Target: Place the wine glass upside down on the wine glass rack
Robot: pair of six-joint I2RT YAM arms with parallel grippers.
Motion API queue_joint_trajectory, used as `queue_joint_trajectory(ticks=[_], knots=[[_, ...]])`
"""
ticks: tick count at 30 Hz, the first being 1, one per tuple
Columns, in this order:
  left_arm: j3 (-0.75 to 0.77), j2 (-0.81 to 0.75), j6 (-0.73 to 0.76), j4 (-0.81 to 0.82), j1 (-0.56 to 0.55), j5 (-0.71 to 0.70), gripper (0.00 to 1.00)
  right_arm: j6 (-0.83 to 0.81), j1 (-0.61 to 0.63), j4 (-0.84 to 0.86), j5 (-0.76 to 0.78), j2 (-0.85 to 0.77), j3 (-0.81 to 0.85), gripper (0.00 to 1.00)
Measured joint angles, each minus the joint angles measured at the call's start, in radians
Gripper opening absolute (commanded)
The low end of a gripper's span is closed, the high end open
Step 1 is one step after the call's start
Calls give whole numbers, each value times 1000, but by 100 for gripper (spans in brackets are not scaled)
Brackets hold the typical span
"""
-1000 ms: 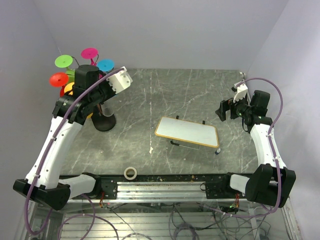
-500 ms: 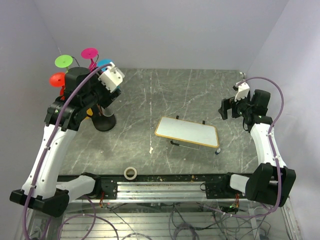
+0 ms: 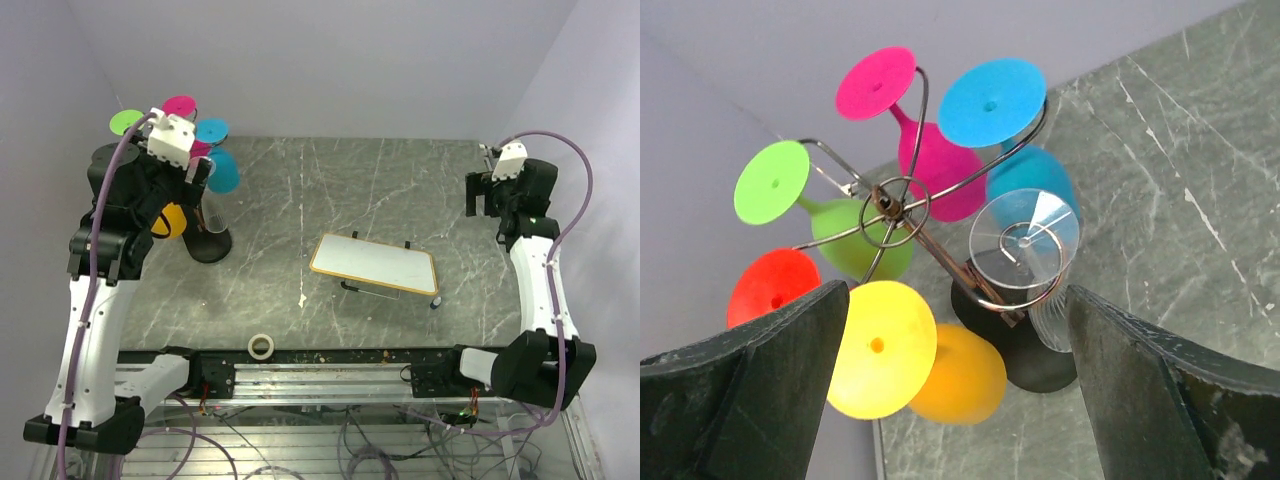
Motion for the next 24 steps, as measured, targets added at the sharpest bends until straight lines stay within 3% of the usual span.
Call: queue_joint_trajectory(ticks=[8, 13, 24], knots=[[-108, -122, -139, 39, 62, 74, 99, 25, 0, -15, 28, -166, -12, 100], [-162, -168, -143, 52, 73, 108, 99, 27, 0, -23, 30, -290, -39, 100], [-182, -212, -166, 57, 105, 98, 99, 31, 0, -145, -9, -349, 13, 100]])
